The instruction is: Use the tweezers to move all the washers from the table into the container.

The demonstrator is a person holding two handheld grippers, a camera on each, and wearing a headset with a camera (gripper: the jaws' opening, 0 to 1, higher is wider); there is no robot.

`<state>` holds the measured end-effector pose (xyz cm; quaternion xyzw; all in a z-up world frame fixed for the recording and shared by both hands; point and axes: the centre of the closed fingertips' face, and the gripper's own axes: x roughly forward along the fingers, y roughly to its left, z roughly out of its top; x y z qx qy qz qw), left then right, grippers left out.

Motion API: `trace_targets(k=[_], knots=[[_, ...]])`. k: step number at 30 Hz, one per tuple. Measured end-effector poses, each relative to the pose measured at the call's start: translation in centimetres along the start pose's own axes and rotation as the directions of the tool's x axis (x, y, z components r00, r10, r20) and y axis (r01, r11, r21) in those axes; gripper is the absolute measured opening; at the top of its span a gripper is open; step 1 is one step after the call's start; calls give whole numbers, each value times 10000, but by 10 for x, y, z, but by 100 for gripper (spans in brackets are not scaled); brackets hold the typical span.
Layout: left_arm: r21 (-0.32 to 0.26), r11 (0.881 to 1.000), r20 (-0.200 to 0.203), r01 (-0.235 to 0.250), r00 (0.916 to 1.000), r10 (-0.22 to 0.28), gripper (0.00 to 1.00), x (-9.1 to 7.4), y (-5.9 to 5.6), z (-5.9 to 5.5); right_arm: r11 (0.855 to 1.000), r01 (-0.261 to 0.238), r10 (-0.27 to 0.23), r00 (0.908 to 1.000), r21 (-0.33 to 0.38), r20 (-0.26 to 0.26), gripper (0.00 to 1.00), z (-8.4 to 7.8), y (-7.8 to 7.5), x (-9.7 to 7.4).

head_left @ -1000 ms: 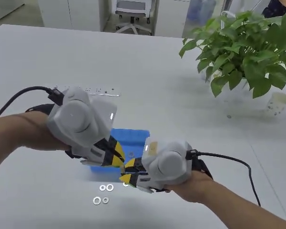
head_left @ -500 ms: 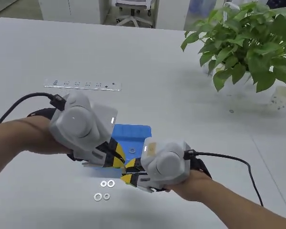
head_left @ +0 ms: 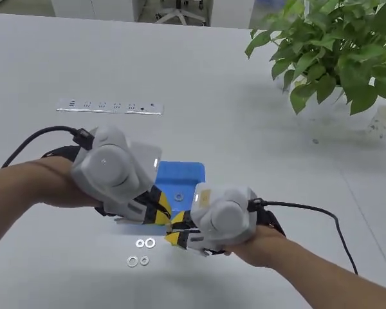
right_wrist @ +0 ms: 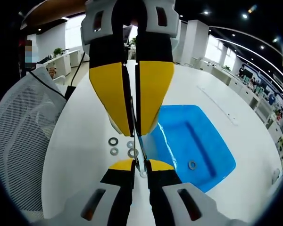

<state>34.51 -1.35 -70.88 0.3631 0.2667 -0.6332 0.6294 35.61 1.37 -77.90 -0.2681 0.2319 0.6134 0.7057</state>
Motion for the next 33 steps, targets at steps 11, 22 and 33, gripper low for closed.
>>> trace_targets(k=[11, 22, 33], knots=[[-58, 9998, -61, 188, 9998, -189, 6, 7, 0, -4, 9996, -183, 183, 9998, 212, -15, 12, -7, 2, 5], [-180, 9995, 140, 277, 9995, -275, 6, 11, 1, -2, 9992, -214, 213, 9998, 347, 23, 12, -10, 3, 8], [-26, 9968, 109, 798, 9968, -797, 6, 12, 1, -1, 9988, -163, 160, 9999, 464, 54, 12, -12, 3, 8]])
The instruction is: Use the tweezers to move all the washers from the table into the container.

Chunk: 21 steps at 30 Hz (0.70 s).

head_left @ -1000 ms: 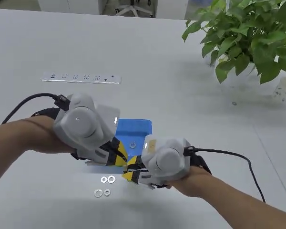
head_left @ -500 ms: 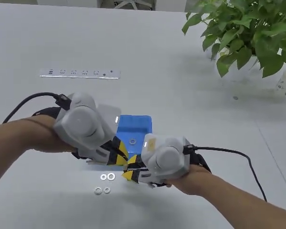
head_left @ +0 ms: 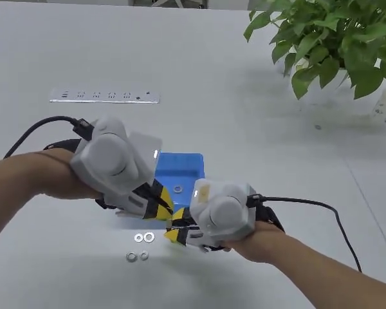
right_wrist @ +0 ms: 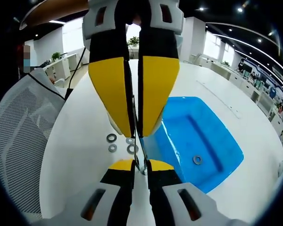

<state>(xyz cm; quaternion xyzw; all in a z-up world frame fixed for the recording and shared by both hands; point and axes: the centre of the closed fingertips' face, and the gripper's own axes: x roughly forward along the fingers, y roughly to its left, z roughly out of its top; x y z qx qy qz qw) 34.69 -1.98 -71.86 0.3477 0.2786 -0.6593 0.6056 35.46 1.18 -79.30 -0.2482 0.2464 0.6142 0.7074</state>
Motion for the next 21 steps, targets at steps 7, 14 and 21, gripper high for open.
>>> trace_targets(k=[7, 14, 21], knots=[[147, 9995, 7, 290, 9996, -290, 6, 1, 1, 2, 10000, 29, -29, 10000, 68, 36, 11, -1, 0, -1], [79, 9993, 21, 366, 9993, -367, 6, 2, 5, 3, 9994, 83, -84, 10000, 349, 30, 10, -1, -1, -1], [-7, 9993, 29, 387, 9992, -387, 6, 1, 3, 2, 9988, 57, -56, 10000, 491, -32, 9, -1, -1, -1]])
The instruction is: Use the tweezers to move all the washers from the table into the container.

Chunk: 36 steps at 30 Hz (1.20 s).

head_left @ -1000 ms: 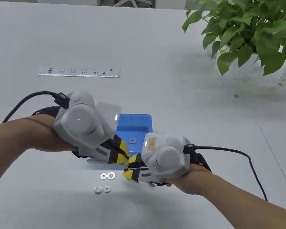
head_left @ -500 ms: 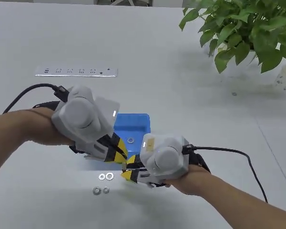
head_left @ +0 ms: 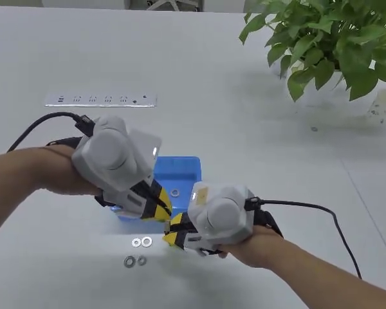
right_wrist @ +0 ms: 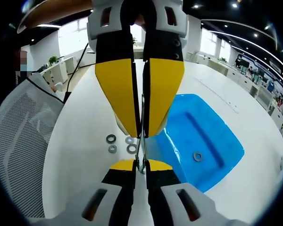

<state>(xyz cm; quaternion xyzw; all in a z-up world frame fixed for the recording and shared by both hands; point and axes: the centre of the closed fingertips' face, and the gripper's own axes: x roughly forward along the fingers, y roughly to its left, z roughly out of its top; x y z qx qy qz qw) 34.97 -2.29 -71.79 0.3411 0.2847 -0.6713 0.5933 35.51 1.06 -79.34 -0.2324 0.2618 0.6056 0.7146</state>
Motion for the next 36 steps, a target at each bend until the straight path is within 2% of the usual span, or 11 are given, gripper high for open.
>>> trace_targets(k=[7, 16, 27, 36], knots=[[50, 10000, -159, -18, 9999, 19, 6, -2, -1, -1, 10000, -35, 34, 10000, -44, -69, 9, 0, 0, -1], [193, 9997, -168, -138, 9998, 141, 6, -9, -1, 8, 9999, 65, -66, 10000, -157, -19, 9, 6, -1, -10], [177, 9995, -156, -264, 9995, 267, 6, -22, -4, 18, 9990, 157, -155, 9999, -426, 66, 9, 20, 2, -23], [329, 9986, -173, -418, 9990, 423, 6, -34, -1, 26, 9975, 270, -263, 9996, -649, 113, 9, 33, -3, -33]])
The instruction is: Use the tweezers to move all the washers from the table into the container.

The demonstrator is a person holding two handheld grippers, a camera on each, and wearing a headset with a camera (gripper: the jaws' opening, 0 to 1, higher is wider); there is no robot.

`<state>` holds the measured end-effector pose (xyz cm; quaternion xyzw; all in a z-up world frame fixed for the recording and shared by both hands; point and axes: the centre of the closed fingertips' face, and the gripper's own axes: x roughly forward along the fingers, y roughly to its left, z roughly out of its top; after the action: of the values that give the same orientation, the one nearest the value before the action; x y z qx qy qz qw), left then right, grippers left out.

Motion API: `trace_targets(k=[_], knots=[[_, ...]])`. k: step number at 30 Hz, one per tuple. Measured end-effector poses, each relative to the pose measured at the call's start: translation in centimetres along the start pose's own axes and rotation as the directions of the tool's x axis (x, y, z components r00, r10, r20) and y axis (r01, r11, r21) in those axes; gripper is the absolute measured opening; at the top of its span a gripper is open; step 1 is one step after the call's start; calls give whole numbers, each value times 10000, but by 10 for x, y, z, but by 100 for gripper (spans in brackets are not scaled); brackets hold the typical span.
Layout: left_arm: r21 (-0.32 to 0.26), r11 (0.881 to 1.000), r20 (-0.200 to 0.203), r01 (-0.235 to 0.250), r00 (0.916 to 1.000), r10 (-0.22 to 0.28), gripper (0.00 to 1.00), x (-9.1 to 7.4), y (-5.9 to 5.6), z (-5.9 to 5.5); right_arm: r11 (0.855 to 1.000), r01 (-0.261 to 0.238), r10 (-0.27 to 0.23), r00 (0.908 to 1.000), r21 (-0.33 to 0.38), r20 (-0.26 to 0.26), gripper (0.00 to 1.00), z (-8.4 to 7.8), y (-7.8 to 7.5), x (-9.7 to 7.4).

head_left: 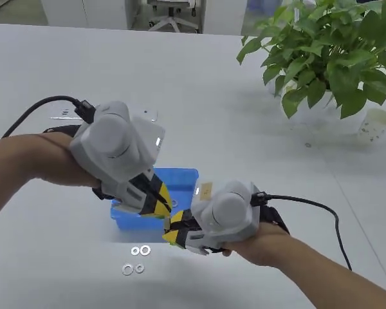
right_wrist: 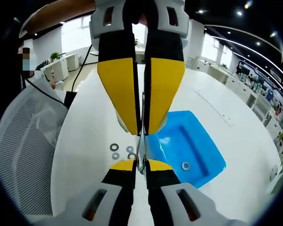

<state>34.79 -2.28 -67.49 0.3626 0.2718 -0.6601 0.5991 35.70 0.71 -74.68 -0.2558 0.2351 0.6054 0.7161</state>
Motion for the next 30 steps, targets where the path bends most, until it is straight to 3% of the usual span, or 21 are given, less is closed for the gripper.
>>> trace_targets(k=[12, 30], knots=[[224, 9991, -65, -363, 9993, 365, 6, -15, 17, 6, 9994, 158, -158, 9999, -314, 19, 9, 14, -19, -5], [472, 9950, -321, -874, 9955, 890, 6, -17, 51, -7, 9979, 350, -353, 9994, -547, -43, 9, 16, -56, 7]])
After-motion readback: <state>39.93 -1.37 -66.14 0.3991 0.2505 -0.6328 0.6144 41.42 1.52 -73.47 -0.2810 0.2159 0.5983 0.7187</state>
